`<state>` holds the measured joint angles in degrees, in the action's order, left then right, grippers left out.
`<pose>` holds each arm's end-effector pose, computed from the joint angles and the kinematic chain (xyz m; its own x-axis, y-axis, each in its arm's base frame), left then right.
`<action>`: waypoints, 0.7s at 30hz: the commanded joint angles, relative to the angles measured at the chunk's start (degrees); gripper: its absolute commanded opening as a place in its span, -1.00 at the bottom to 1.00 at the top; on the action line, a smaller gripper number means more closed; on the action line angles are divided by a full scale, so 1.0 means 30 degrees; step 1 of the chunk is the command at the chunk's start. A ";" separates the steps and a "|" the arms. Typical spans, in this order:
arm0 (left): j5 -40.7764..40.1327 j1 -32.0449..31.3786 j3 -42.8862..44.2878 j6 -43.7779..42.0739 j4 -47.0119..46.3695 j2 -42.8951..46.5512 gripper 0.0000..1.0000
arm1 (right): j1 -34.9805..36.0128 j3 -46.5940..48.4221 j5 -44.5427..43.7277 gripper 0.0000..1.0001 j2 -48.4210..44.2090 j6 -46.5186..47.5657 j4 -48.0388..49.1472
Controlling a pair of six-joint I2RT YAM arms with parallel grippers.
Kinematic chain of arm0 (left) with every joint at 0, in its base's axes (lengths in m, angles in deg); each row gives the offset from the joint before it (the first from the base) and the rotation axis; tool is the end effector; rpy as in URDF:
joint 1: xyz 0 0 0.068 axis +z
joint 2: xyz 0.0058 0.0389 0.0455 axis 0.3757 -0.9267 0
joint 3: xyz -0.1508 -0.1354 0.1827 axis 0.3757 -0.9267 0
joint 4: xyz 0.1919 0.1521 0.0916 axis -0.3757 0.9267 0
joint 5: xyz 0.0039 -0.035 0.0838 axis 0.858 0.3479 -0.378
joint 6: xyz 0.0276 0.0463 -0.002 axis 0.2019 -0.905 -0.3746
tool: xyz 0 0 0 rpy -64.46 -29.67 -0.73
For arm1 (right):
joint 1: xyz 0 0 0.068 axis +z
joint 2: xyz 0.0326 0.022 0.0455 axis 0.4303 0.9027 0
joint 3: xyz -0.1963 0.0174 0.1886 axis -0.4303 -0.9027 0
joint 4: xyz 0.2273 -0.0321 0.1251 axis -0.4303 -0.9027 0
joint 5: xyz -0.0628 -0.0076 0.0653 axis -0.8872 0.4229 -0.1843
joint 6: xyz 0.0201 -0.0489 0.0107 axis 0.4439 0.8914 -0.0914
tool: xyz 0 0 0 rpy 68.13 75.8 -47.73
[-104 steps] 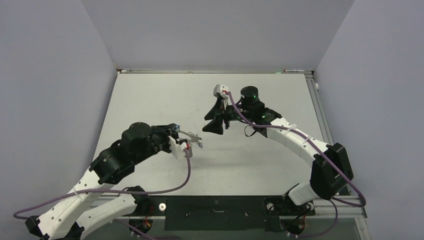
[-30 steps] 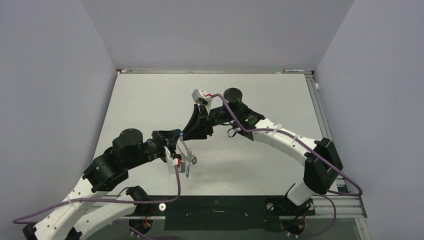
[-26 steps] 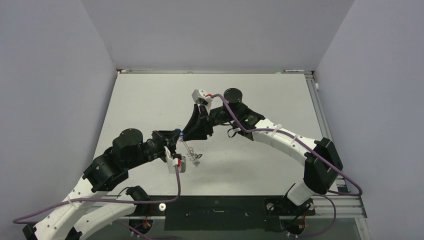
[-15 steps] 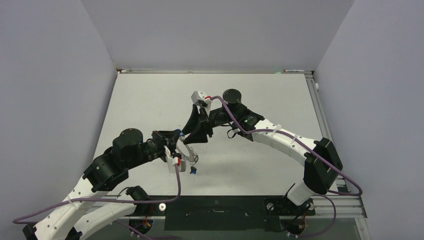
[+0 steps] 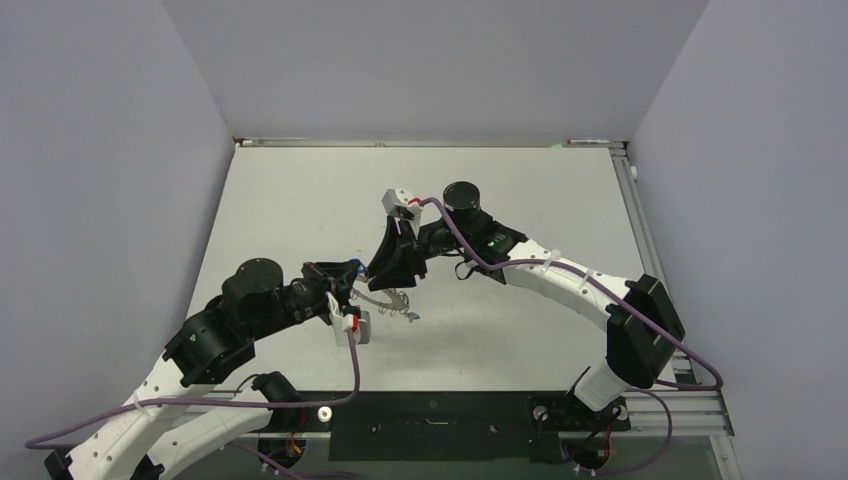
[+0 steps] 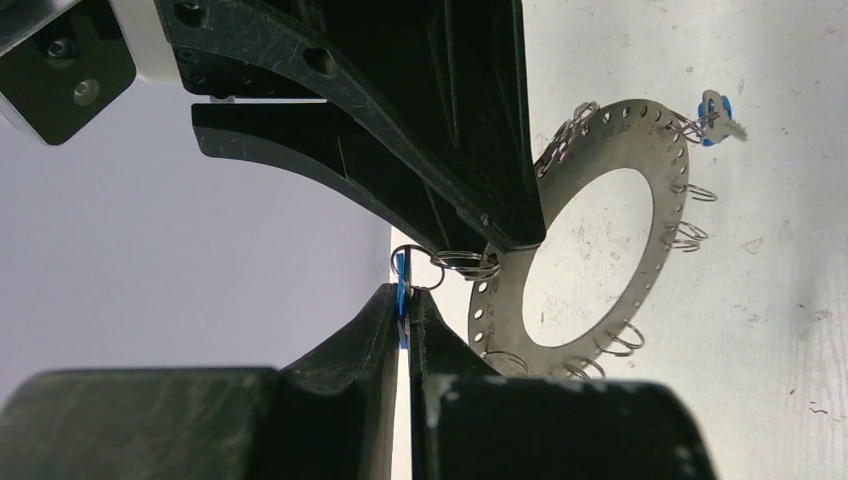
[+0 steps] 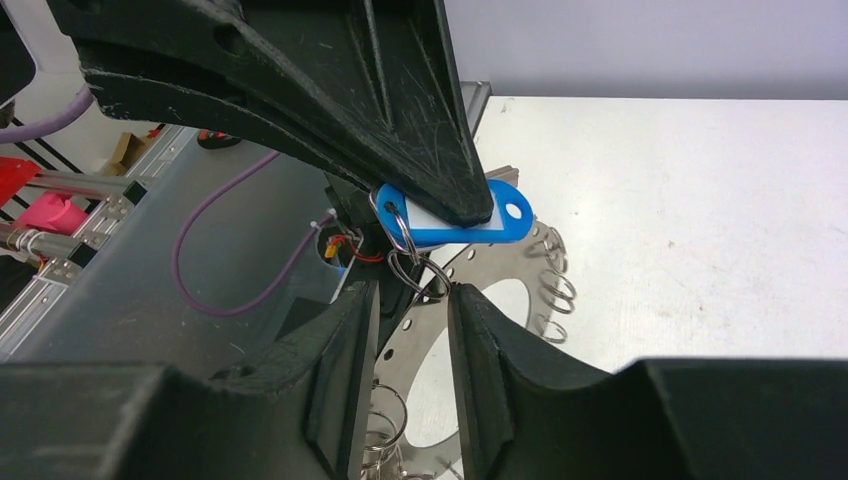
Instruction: Remove the keys from the keyring
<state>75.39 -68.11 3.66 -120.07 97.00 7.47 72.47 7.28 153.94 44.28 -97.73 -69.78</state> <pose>0.0818 -0.0931 0.3712 0.6371 0.6146 -0.4653 0.5544 0.0540 0.8305 0.2183 0.2829 0.3363 -0.2314 -0.1555 -0.9604 -0.8657 -0.4175 0.2762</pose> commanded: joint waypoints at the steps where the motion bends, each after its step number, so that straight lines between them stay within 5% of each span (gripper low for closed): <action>1: 0.0243 0.0007 0.0232 -0.0030 -0.1159 0.0329 -1.00 | 0.0127 -0.0100 0.0474 -0.36 -0.0018 0.0286 0.0966; 21: 0.0756 -0.0002 0.0418 -0.0335 -0.0634 0.0240 -1.00 | 0.0112 -0.0731 0.0653 -0.22 0.0221 -0.2008 0.4133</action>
<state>76.29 -68.09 3.57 -120.27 97.35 7.68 72.47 5.47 154.25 44.30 -104.29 -61.47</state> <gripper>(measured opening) 0.020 0.393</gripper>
